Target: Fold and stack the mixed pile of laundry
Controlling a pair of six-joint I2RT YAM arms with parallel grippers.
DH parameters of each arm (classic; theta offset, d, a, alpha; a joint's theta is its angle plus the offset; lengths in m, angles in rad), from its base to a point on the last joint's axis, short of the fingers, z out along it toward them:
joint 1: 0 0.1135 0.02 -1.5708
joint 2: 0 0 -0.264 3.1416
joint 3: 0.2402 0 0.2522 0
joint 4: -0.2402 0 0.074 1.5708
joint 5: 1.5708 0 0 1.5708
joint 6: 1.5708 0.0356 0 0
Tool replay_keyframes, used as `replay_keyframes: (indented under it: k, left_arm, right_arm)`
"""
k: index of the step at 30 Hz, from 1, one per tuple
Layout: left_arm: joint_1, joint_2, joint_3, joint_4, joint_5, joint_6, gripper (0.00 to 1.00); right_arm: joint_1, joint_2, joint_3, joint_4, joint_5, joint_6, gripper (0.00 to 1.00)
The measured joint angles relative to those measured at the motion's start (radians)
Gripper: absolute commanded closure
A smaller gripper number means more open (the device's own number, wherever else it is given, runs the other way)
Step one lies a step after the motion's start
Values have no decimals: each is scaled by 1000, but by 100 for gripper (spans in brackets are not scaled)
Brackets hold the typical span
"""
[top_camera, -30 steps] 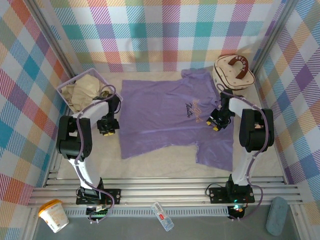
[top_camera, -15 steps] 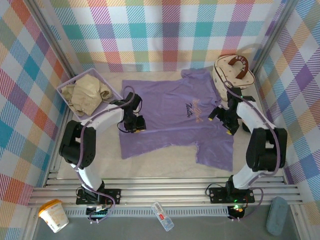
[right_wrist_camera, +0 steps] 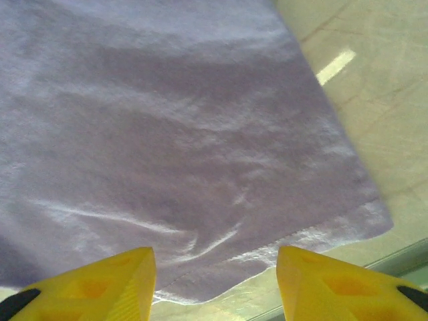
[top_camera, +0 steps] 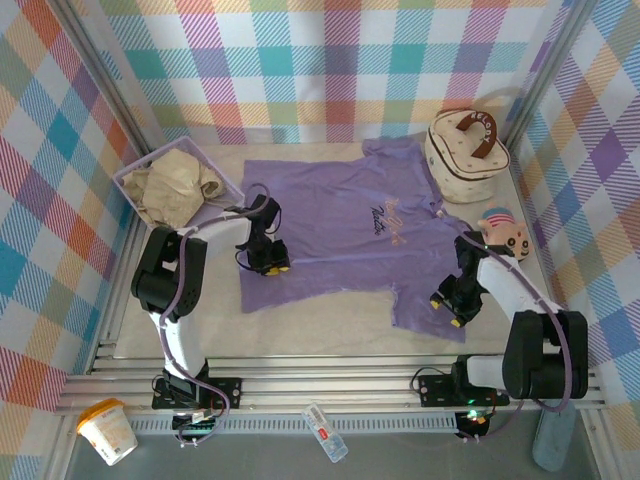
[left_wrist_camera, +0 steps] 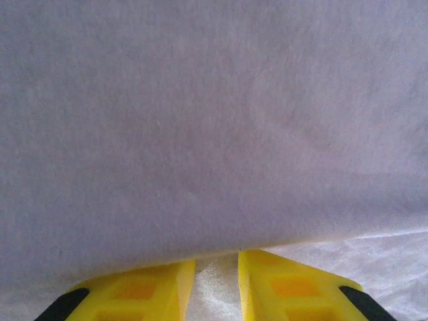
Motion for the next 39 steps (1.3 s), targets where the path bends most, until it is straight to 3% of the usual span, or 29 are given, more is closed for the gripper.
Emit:
replay_keyframes:
  k: [10, 13, 17, 20, 25, 31, 39]
  left_arm:
    - [2, 6, 12, 0, 0, 30, 71]
    - [3, 5, 13, 0, 3, 29, 63]
    - [3, -15, 13, -5, -1, 29, 34]
    - [4, -48, 13, -45, -15, 24, 26]
    - [7, -177, -23, -112, -45, 20, 28]
    - [19, -343, -188, -180, -115, -31, 38]
    - [53, -407, -372, -170, -203, -178, 47]
  right_arm:
    - [3, 21, -96, 14, 61, 74, 48]
    - [4, 56, -95, 45, 50, 84, 64]
    - [10, 73, -82, 65, 39, 91, 99]
    - [10, 74, -73, 61, 44, 77, 100]
    - [10, 73, -71, 60, 39, 29, 100]
    - [10, 28, -70, 64, 18, -37, 100]
    - [10, -6, -70, 73, -30, -70, 100]
